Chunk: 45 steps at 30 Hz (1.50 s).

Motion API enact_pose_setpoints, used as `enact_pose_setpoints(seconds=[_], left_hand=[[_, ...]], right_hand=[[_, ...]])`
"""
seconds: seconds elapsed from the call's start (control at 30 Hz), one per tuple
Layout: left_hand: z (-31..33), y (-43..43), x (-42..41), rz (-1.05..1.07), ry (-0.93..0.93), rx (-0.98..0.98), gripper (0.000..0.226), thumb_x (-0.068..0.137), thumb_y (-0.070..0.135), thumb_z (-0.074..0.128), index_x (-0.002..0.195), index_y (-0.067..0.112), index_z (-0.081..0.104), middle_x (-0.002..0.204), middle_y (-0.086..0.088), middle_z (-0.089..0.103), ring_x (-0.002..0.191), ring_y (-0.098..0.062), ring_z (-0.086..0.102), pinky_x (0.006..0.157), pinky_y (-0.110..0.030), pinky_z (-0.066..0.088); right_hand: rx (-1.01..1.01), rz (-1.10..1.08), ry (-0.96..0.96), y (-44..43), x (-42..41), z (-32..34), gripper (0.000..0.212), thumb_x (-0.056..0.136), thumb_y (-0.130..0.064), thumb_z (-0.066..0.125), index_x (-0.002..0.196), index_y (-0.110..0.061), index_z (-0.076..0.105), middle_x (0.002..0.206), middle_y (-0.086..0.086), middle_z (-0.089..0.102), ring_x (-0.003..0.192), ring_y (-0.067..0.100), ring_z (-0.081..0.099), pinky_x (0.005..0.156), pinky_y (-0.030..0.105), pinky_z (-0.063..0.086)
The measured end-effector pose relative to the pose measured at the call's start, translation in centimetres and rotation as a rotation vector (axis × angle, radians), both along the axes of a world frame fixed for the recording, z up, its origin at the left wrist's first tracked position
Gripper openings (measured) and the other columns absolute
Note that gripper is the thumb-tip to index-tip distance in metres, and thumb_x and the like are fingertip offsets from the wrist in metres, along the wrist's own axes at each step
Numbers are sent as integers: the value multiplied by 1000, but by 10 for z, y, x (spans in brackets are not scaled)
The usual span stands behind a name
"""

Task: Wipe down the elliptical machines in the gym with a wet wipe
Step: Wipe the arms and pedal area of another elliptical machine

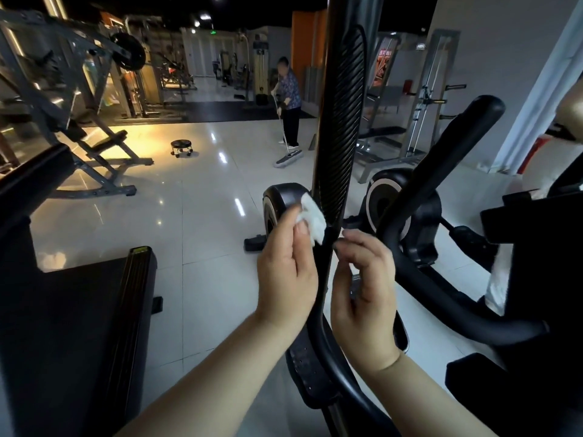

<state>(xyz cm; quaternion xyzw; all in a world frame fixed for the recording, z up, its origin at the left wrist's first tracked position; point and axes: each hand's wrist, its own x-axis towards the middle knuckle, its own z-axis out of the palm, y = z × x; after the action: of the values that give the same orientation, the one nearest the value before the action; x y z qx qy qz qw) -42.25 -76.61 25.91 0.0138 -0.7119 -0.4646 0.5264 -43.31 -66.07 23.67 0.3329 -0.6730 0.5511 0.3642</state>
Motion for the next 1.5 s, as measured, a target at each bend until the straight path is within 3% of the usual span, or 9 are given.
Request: enact_pose_setpoints(seconds=[0.1,0.4,0.63,0.77,0.9,1.03,1.2,1.37,1.5], left_hand=[[25,-1,-3,23,41,-36,34,106,12,44,134,4,62,92,13,62,74,4,56,71,-1,40],[-81,9,13,-218,-447,218,25,108,15,44,121,12,65,105,5,71,102,-19,69,81,-13,47],[-18,4,5,-159,-216,114,41,107,4,39,145,11,52,123,3,67,106,5,63,95,-5,42],[-50,2,4,-169,-289,77,40,105,16,38,137,9,59,104,-8,72,93,-21,67,79,-17,48],[-98,5,20,-304,-509,209,38,103,37,41,136,30,60,117,15,71,117,-8,65,97,-16,48],[-71,7,16,-306,-396,223,42,104,27,39,141,19,56,128,1,68,125,-15,61,106,-29,48],[-31,19,7,-269,-225,215,37,106,28,37,138,19,54,110,6,68,104,1,64,92,-11,45],[-88,12,10,-350,-363,338,35,106,39,38,128,27,61,113,4,72,113,-15,67,101,-43,51],[-71,5,8,-373,-299,327,28,104,30,40,115,27,66,102,-1,70,100,-17,65,93,-35,49]], right_hand=[[22,42,-75,1,-9,-2,34,98,8,45,131,5,56,140,8,53,137,25,48,105,58,46],[60,162,-245,1,-8,-23,45,107,-14,34,149,-2,43,150,7,50,141,24,47,112,52,42],[-18,73,-439,6,-13,-50,47,101,10,42,140,-12,55,138,-3,61,131,18,56,109,47,47],[-78,36,-529,10,-14,-57,45,100,10,46,138,-12,56,134,-1,63,128,11,58,110,40,47],[-7,63,-461,3,6,-47,40,99,1,46,128,-23,61,123,-9,67,120,9,62,100,23,49],[21,84,-460,-1,13,-38,40,102,2,48,127,-28,59,120,-15,66,117,5,61,95,12,43],[52,91,-477,3,11,-40,35,101,1,51,130,-16,62,120,-9,68,116,10,63,96,21,49],[130,57,-412,7,10,-44,34,102,-3,50,133,-11,60,122,-5,66,116,11,61,97,18,45],[179,46,-379,8,7,-48,39,100,-5,48,137,-7,58,129,2,64,121,15,58,104,34,46]])
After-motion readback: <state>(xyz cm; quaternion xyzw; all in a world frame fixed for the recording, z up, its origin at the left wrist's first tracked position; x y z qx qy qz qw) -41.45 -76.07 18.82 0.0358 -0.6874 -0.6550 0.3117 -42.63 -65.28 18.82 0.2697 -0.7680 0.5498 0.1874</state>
